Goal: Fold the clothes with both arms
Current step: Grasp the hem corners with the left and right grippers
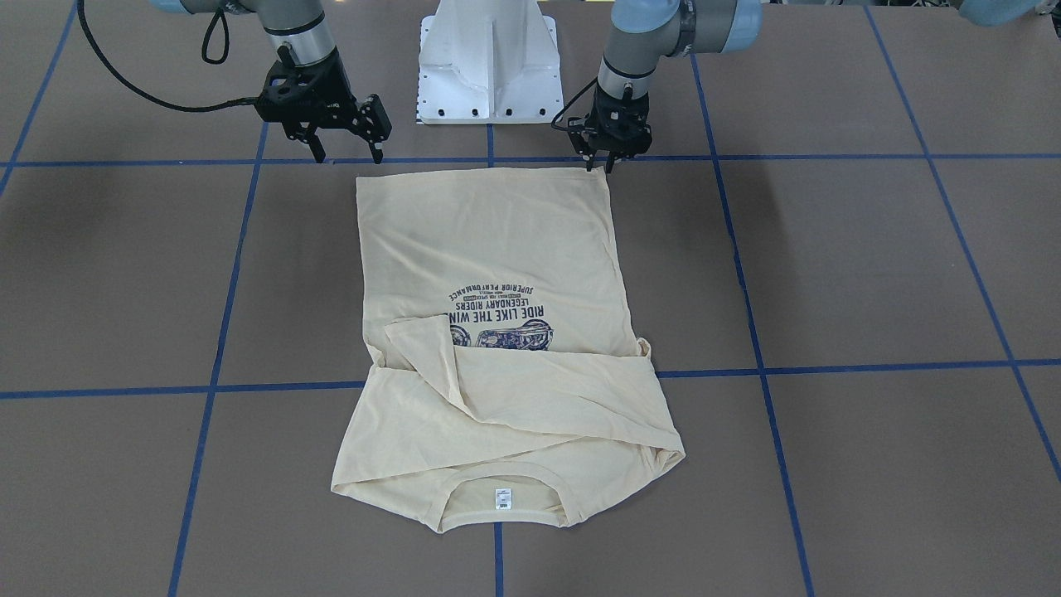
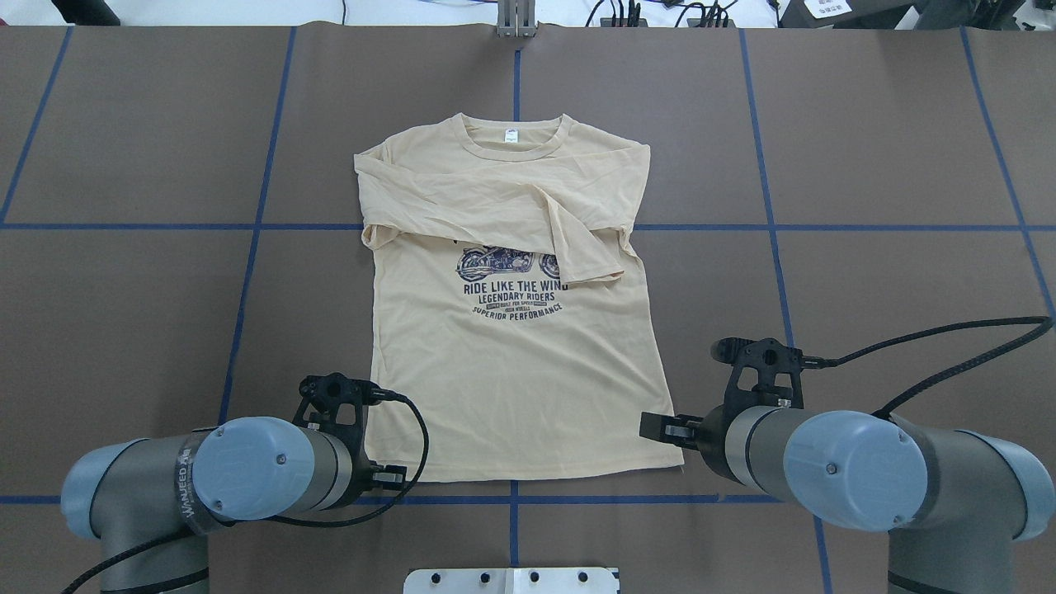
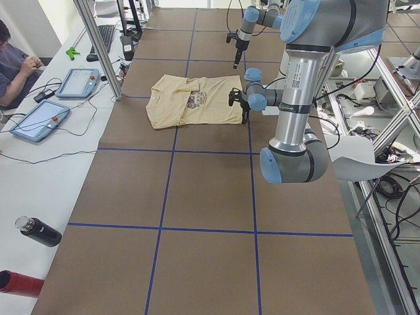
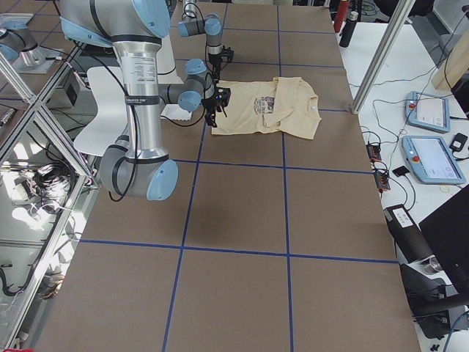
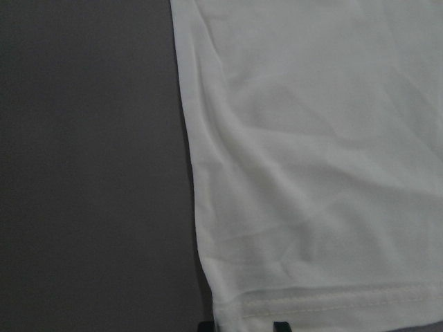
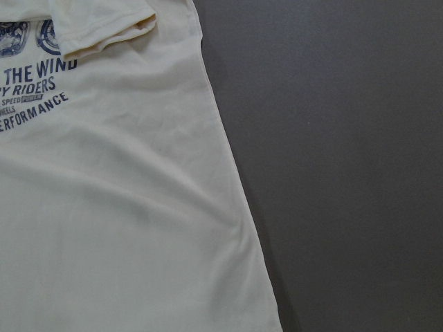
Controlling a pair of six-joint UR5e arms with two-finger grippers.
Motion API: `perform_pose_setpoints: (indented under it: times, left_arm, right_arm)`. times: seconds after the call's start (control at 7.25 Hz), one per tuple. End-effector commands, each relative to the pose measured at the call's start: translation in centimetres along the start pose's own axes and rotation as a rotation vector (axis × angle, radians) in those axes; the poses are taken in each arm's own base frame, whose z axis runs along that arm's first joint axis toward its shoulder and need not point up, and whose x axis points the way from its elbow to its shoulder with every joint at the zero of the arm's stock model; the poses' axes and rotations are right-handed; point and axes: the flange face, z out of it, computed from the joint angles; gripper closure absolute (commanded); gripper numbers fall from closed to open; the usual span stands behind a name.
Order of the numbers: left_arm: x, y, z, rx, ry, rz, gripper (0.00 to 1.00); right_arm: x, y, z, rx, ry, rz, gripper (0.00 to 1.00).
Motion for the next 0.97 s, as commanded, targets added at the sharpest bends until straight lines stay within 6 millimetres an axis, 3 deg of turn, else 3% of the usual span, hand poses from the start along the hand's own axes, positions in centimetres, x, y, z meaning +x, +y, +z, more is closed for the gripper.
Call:
perform_pose_setpoints:
  times: [0.0,0.14,0.28,0.55,0.83]
  left_arm:
    - [-0.2,0.0,0.3,-0.001,-0.006,0.003,0.67]
    - [-0.2,0.1,0.4,-0.003,-0.009,0.004,0.73]
    - [-0.2,0.1,0.4,-0.003,-0.008,0.004,1.00]
    - [-0.1,0.0,0.0,0.000,-0.002,0.006,1.00]
    - [0.1,0.1,-0.1,-0.002,0.003,0.008,1.00]
  right_arm:
    - [0.0,0.2,0.1,0.001,0.000,-0.004,0.01]
    - [0.0,0.3,0.1,0.000,0.002,-0.005,0.01]
    - [0.0,0.4,0.2,-0.001,0.002,-0.006,0.01]
    - [0.1,0.9,0.7,0.002,0.012,-0.013,0.01]
    - [0.4,3.7,3.4,0.037,0.052,0.001,0.07]
